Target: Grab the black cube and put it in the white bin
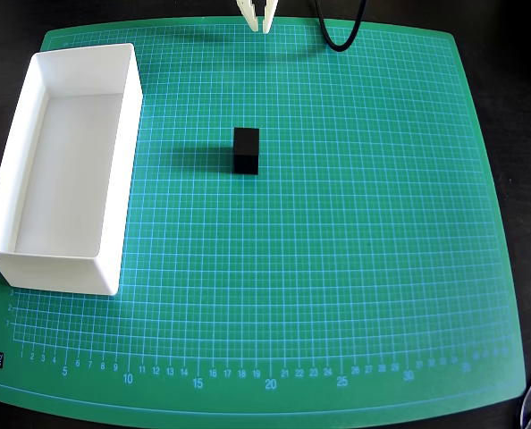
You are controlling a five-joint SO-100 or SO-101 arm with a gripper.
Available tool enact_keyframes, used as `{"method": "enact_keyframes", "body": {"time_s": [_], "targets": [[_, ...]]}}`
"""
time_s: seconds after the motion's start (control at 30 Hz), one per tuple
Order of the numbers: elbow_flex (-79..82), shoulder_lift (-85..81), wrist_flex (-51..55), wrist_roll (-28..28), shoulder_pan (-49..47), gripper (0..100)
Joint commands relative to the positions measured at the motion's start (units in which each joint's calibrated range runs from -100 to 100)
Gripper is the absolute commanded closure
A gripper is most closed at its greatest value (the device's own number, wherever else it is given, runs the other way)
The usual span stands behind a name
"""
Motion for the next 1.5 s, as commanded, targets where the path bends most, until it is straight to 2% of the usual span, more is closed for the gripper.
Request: {"method": "enact_keyframes", "body": {"time_s": [0.0,0.1,0.2,0.33,0.47,0.6,0.8,0.97,1.17,1.47], "targets": [[-0.09,-0.15,0.21,-0.18,0.19,99],[-2.52,0.53,0.21,-0.18,0.19,98],[-5.77,0.70,1.41,-0.18,0.19,92],[-11.64,0.70,9.69,-0.18,3.37,83],[-19.57,3.34,13.62,0.19,6.47,81],[-32.66,24.23,12.68,0.24,6.39,81],[-67.75,65.49,12.77,0.35,3.63,81],[-94.36,89.44,13.62,-0.23,3.12,80],[-106.63,102.40,13.62,-0.28,3.04,74],[-109.52,111.78,12.60,2.24,1.62,76]]}}
